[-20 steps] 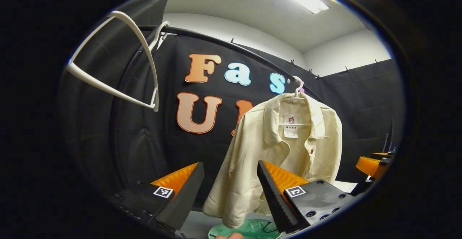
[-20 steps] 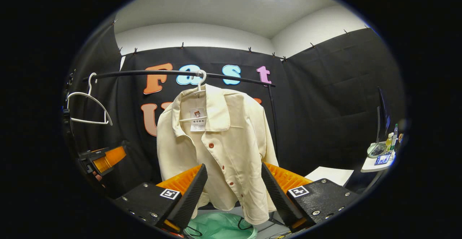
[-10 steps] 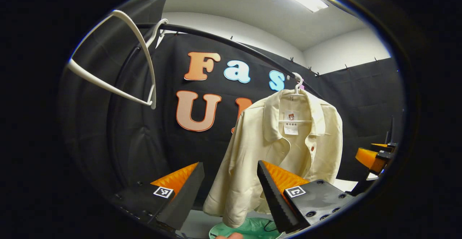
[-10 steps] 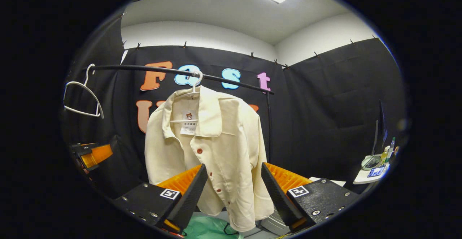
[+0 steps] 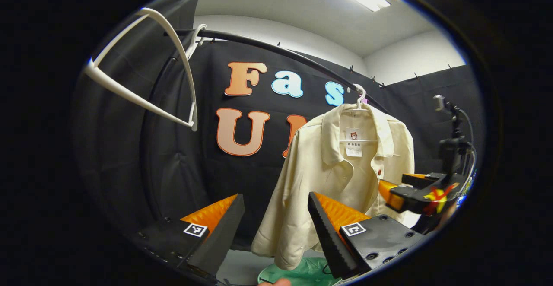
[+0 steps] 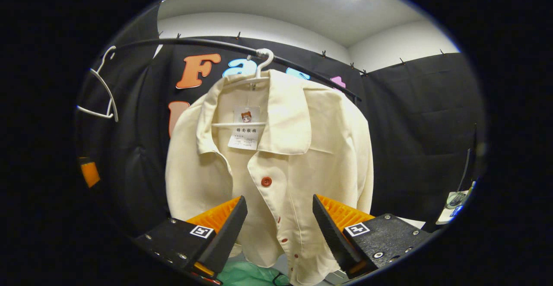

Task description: Grasp the clothes on the hanger with both hands and then place them into the laundry hamper below.

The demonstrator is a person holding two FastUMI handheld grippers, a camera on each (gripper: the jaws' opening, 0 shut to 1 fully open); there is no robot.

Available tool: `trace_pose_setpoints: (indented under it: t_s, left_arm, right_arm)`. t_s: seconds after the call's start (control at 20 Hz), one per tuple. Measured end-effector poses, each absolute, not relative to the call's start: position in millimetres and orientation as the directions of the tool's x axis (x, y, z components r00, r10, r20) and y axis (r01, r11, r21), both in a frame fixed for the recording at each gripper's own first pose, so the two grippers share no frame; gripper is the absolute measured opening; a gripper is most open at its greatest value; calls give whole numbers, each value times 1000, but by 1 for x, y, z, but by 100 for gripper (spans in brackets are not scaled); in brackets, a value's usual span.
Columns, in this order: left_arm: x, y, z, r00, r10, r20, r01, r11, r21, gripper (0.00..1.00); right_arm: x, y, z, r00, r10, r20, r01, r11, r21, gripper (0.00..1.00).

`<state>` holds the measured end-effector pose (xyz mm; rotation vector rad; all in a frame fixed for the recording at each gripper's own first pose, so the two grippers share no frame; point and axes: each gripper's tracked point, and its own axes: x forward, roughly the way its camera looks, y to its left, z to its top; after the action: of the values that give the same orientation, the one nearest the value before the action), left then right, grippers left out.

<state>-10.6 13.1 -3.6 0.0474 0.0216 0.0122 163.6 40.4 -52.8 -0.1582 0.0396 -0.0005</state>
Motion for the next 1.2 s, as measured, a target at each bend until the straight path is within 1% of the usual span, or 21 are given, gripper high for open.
trace_pose_setpoints:
  t_s: [0.15, 0.2, 0.25, 0.35, 0.4, 0.45, 0.5, 0.55, 0.6, 0.65, 0.7, 0.75, 0.8, 0.85, 1.0, 1.2]
  left_arm:
    - [-13, 19, 0, 1000, 25, -9, -24, 999, 37, 96]
    - [-14, 21, -1, 1000, 28, -5, -28, 999, 33, 96]
    - [-14, 21, -1, 1000, 30, -4, -30, 999, 29, 100]
    - [-14, 23, -5, 999, 33, -6, -33, 999, 24, 100]
    - [-15, 23, -6, 999, 31, -10, -31, 999, 23, 100]
    - [-13, 22, -8, 1000, 24, -14, -23, 1000, 21, 100]
    - [-10, 18, -10, 1000, 10, -19, -10, 1000, 16, 96]
    - [-7, 12, -11, 1000, -10, -23, 10, 1000, 12, 96]
    - [-4, 5, -13, 999, -32, -26, 32, 999, 7, 96]
    - [0, -4, -14, 998, -58, -27, 59, 998, 7, 97]
    - [6, -16, -16, 996, -90, -28, 90, 996, 1, 97]
    - [13, -29, -20, 992, -122, -32, 121, 993, -11, 97]
    - [20, -43, -23, 987, -154, -38, 153, 988, -25, 97]
    - [30, -58, -25, 982, -182, -41, 180, 983, -41, 97]
    - [63, -102, -34, 965, -258, -39, 252, 960, -119, 97]
    - [115, -140, -49, 960, -278, -39, 264, 941, -213, 97]
  right_arm:
    - [208, 28, -72, 993, -109, -50, 96, 973, -211, 95]
    - [212, 18, -67, 989, -144, -27, 135, 970, -204, 94]
    - [214, 7, -57, 983, -181, 20, 181, 964, -193, 95]
    - [212, -15, -26, 964, -236, 124, 258, 942, -215, 92]
    - [210, -21, -12, 954, -246, 171, 282, 928, -242, 85]
    - [210, -25, -2, 949, -240, 204, 291, 917, -274, 82]
    - [208, -27, 8, 947, -229, 226, 291, 908, -301, 75]
    - [208, -28, 13, 949, -216, 231, 284, 904, -319, 69]
    - [206, -29, 14, 954, -201, 222, 267, 906, -329, 53]
    - [203, -29, 13, 961, -187, 204, 247, 909, -334, 45]
    - [204, -30, 12, 968, -171, 184, 225, 917, -329, 24]
    - [202, -28, 13, 975, -147, 166, 194, 928, -317, 14]
    - [194, -28, 16, 980, -129, 154, 171, 938, -302, 7]
    - [188, -26, 20, 983, -109, 148, 148, 946, -289, 4]
    - [174, -25, 33, 988, -60, 140, 95, 961, -261, 1]
    - [170, -26, 34, 995, 2, 97, 22, 968, -250, 1]
